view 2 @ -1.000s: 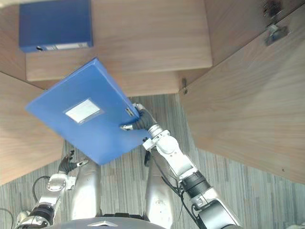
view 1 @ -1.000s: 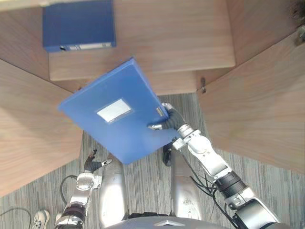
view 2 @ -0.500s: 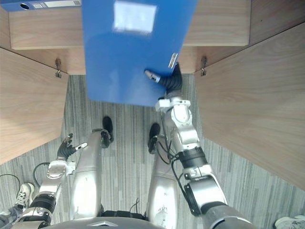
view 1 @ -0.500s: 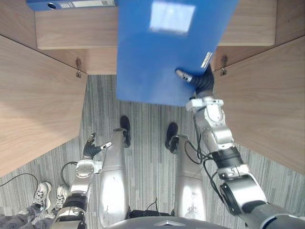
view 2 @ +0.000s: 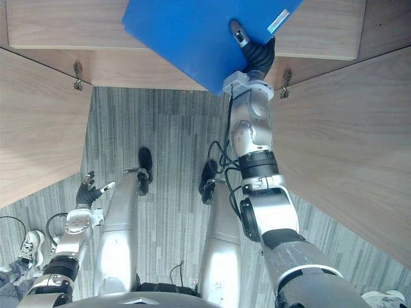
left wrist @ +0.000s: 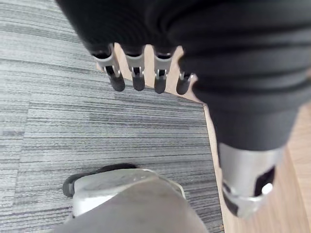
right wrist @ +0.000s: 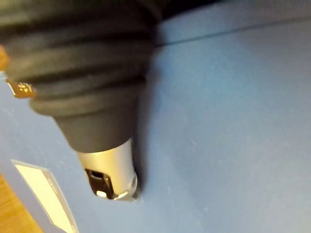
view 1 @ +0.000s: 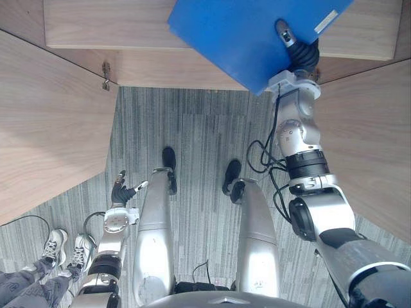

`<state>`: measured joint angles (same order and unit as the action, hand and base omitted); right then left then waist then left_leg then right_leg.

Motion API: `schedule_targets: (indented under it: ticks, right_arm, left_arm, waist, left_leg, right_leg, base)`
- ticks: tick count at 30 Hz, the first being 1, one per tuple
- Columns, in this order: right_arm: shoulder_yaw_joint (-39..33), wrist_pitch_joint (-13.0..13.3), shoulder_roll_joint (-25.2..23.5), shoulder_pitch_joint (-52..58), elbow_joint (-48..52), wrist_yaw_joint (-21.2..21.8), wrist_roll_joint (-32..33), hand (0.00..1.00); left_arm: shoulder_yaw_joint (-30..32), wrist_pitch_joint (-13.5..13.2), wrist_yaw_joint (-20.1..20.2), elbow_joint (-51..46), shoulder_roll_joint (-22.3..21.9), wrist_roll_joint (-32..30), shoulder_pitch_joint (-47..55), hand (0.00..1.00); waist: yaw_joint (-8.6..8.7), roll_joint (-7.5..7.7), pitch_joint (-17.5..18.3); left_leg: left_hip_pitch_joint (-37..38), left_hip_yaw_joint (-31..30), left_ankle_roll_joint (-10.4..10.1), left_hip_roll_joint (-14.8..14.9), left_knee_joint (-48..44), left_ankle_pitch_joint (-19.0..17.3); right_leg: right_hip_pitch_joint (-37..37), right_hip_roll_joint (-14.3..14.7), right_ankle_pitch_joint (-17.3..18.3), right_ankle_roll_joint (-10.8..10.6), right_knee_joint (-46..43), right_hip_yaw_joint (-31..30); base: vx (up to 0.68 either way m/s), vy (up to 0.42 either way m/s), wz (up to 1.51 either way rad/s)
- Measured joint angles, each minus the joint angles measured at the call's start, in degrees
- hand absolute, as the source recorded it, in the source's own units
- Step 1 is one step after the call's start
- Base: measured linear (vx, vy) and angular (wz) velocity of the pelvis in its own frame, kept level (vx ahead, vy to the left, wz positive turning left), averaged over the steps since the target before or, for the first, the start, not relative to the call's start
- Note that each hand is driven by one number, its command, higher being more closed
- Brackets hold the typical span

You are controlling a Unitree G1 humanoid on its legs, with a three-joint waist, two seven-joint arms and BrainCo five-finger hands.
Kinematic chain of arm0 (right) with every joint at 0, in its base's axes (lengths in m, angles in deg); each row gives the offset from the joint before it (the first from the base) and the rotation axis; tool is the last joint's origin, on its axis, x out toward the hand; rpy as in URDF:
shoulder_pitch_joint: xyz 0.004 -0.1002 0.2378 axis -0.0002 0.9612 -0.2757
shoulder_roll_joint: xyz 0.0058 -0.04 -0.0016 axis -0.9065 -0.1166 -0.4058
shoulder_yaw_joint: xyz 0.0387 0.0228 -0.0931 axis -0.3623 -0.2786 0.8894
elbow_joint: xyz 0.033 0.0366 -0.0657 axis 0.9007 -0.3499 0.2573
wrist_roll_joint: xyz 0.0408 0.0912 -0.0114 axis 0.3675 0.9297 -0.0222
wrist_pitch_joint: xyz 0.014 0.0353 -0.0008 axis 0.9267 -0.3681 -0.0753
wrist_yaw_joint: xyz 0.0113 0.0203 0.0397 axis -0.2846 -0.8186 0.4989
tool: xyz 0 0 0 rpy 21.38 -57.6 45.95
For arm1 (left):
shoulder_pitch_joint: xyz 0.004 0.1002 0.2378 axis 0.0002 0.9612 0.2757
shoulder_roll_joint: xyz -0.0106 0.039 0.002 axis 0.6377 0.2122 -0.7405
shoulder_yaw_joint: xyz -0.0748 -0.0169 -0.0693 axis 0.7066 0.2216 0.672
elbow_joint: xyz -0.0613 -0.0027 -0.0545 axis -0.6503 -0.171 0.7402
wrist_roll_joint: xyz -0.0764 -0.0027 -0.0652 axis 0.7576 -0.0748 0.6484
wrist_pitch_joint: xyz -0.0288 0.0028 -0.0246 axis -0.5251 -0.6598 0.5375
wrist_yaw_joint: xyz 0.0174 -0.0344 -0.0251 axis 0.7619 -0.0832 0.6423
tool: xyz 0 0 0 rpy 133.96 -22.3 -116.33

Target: Walk over to the cabinet, pick up the folder, carry it to the office cabinet, place the folder inside the office cabinet, then close the office cabinet door

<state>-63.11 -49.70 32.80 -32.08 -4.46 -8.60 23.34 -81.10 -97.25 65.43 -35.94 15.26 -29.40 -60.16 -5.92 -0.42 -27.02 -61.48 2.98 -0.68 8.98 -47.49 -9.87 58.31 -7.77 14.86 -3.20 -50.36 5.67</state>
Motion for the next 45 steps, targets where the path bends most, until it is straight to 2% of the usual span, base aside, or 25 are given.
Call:
schedule_targets:
  ticks: [6, 10, 14, 20, 23, 24, 27, 32, 38, 45]
  right_arm:
    - [-1.10, -0.65, 0.80, -6.22, -6.53, -1.46, 1.09, 1.00]
    - [-3.23, -0.84, 0.81, -11.50, -10.69, -1.64, 5.45, 1.00]
    - [-6.35, -1.27, 1.11, -15.52, -13.50, -3.55, 10.12, 1.00]
    - [-7.85, -1.38, 3.39, -17.83, -17.29, -4.17, 12.21, 1.00]
    - [-8.43, -1.31, 4.13, -18.25, -17.30, -5.80, 13.61, 1.00]
    - [-8.43, -1.31, 4.76, -18.45, -17.30, -6.26, 14.05, 0.00]
    - [-8.43, -1.33, 5.46, -19.64, -17.71, -7.65, 14.58, 0.00]
    - [-8.42, -1.27, 6.19, -23.62, -19.53, -7.78, 19.02, 0.00]
    - [-8.07, -1.16, 6.37, -25.86, -19.58, -7.85, 20.04, 0.00]
    - [-5.19, -0.65, 7.83, -27.39, -19.59, -7.82, 19.91, 0.00]
  left_arm:
    - [0.18, 0.04, -0.46, 0.09, -0.29, 0.16, 0.00, 0.00]
    - [0.18, 0.01, -1.76, 0.28, -0.29, 1.19, 0.00, 0.00]
    - [0.16, -0.02, -2.63, 0.50, -0.48, 1.77, 0.00, 0.00]
    - [0.13, -0.06, -3.37, 0.62, -1.09, 2.28, 0.00, 0.00]
    - [0.05, -0.07, -4.08, 1.01, -1.19, 2.29, 0.00, 0.00]
    - [0.01, -0.07, -4.25, 1.03, -1.18, 2.29, -0.06, 0.00]
    - [-0.26, -0.08, -4.96, 1.93, -1.17, 2.32, -0.23, 0.00]
    - [-0.33, -0.06, -5.01, 2.41, -1.33, 2.82, -0.50, 0.00]
    - [-0.42, -0.06, -5.02, 2.43, -1.55, 2.84, -0.83, 0.00]
    - [-2.11, -0.09, -5.00, 2.54, -2.54, 3.42, -2.19, 0.00]
  waist:
    - [-0.05, -0.02, 0.03]
    - [0.19, -0.07, 0.11]
    - [0.29, -0.11, 0.19]
    - [0.25, -0.29, 0.80]
    - [0.34, -0.32, 0.82]
    - [0.37, -0.32, 0.82]
    - [0.36, -0.32, 0.82]
    - [0.31, -0.36, 0.84]
    - [0.20, -0.73, 1.04]
    - [-0.06, -2.93, 2.31]
  left_leg:
    - [-0.94, 0.02, -0.09, -0.15, 0.93, 0.53]
    - [-1.03, 0.62, -0.02, -0.31, 3.20, 1.66]
    - [-1.03, 0.93, 0.06, -0.52, 5.11, 2.84]
    - [-1.61, -0.04, -0.17, -1.31, 6.58, 4.14]
    - [-1.61, -0.01, -0.07, -1.70, 7.79, 4.91]
    - [-1.64, 0.09, -0.06, -1.73, 8.30, 5.23]
    - [-1.75, 0.19, -0.08, -1.79, 9.27, 5.74]
    - [-1.75, 0.42, -0.12, -2.06, 10.95, 6.99]
    - [-1.68, 0.45, -0.36, -2.13, 12.78, 8.21]
    - [-1.36, 0.50, -0.57, -2.21, 15.71, 9.82]
  right_leg:
    - [1.13, -0.08, -0.18, 0.26, 0.54, 0.17]
    - [1.44, -0.12, -1.47, 0.60, 2.58, 0.13]
    - [1.44, -0.33, -2.40, 0.73, 3.82, 0.47]
    - [1.85, -1.10, -2.27, 1.00, 4.06, 1.68]
    - [1.87, -1.60, -2.44, 1.18, 4.45, 2.22]
    - [1.87, -1.74, -2.59, 1.19, 4.75, 2.50]
    - [1.86, -1.81, -3.06, 1.18, 5.66, 2.82]
    - [1.86, -1.88, -3.95, 1.12, 7.14, 3.09]
    - [1.86, -1.98, -4.44, 1.42, 8.05, 3.69]
    - [1.86, -2.21, -4.87, 1.80, 8.84, 4.52]
  base:
    - [0.00, -0.025, 0.01]
    - [0.00, 0.000, 0.00]
    - [0.00, -0.008, 0.03]
    - [-0.01, -0.020, 0.13]
    - [-0.01, -0.017, 0.12]
    - [0.00, -0.010, 0.11]
    - [0.00, -0.005, 0.04]
    - [0.01, 0.003, 0.01]
    - [0.01, -0.002, 0.05]
    - [0.00, -0.008, 0.06]
